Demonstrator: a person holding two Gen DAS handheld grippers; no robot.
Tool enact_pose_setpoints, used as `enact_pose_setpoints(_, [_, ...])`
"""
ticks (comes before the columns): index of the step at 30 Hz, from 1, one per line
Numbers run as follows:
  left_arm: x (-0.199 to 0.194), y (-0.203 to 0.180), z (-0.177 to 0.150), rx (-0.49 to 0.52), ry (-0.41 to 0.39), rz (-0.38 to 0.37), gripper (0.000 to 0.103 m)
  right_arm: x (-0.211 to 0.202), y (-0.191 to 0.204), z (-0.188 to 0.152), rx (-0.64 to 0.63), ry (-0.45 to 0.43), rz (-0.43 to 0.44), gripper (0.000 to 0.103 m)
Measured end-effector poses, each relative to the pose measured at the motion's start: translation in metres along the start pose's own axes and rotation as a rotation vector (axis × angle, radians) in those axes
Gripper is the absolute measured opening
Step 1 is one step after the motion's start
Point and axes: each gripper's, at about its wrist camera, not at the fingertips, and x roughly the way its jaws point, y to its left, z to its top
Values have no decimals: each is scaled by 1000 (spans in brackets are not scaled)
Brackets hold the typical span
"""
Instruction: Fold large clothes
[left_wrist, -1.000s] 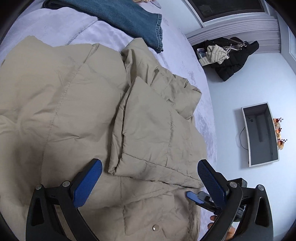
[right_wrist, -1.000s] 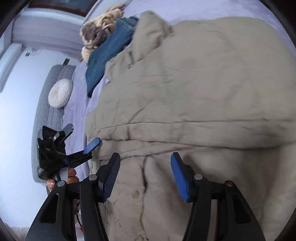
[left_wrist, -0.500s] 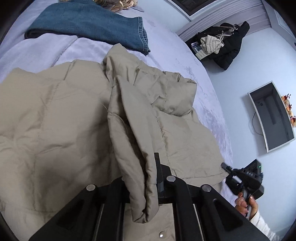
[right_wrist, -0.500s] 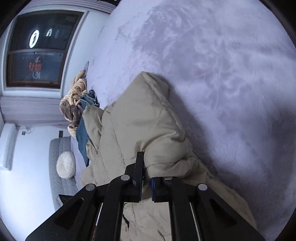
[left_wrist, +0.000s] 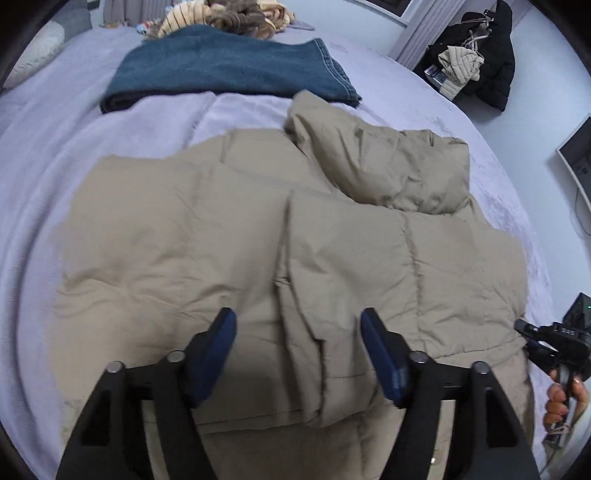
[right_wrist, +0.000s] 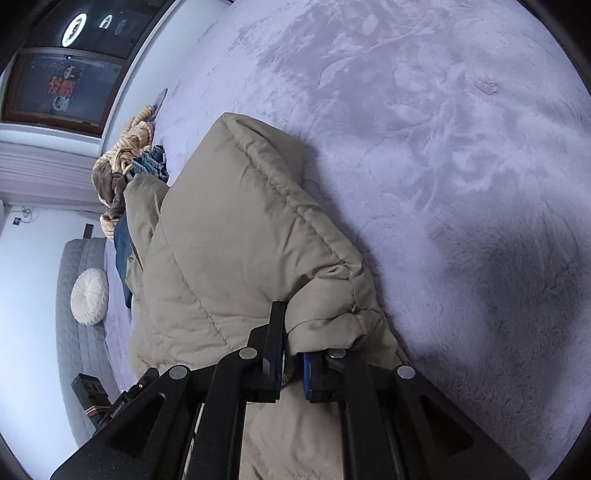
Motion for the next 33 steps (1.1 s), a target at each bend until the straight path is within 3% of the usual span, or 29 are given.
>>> enact_pose_setpoints(1, [-5, 5, 1, 2, -7, 16, 74, -6, 1, -1, -3, 16, -9, 21])
enact_pose_setpoints(2, [-10, 10, 1, -1, -3, 18, 74, -12, 3, -4, -10, 24, -17, 34])
enact_pose_setpoints(3, [-13, 15, 2, -14, -5, 14, 62, -20, 5, -8, -22, 30, -25, 50])
enact_pose_setpoints(4, [-16, 20, 3, -26, -8, 4, 34, -28, 7, -13, -30, 29, -34, 55])
enact_pose_setpoints(6, [-16, 24, 7, -36, 11, -11, 16, -43, 10, -22, -57, 18, -62, 55])
enact_pose_setpoints(7, [-18, 21, 8, -31, -1, -14, 16, -51, 13, -25, -77, -2, -81, 55])
enact_pose_setpoints(8, [-21, 18, 10, -19, -13, -17, 16, -60, 16, -26, -101, -36, -98, 47])
enact_pose_setpoints(9, [-23, 13, 13, -5, -22, -26, 16, -67, 19, -24, -125, -69, -111, 22])
enact_pose_setpoints(10, [-26, 7, 15, 10, -30, -44, 16, -72, 23, -18, -153, -97, -133, 11])
enact_pose_setpoints(11, [-26, 0, 16, 22, -39, -57, 16, -74, 27, -12, -168, -114, -155, 7])
enact_pose_setpoints(13, [-22, -19, 22, 52, -47, -77, 16, -73, 33, 3, -184, -135, -151, 8])
enact_pose_setpoints(16, [2, -35, 22, 105, -9, -19, 16, -52, 53, 22, -248, -119, -134, 7])
enact_pose_setpoints(18, [27, -34, 16, 123, 29, 45, 16, -29, 60, 27, -295, -90, -176, 7])
enact_pose_setpoints(23, [45, -33, 10, 147, 21, 58, 16, 15, 44, 29, -307, -50, -265, 2])
enact_pose_setpoints(31, [33, -37, 10, 134, 18, 91, 16, 9, 48, 32, -345, -50, -291, 3])
enact_pose_setpoints(33, [22, -35, 8, 131, 16, 101, 17, 0, 49, 29, -340, -46, -279, 8])
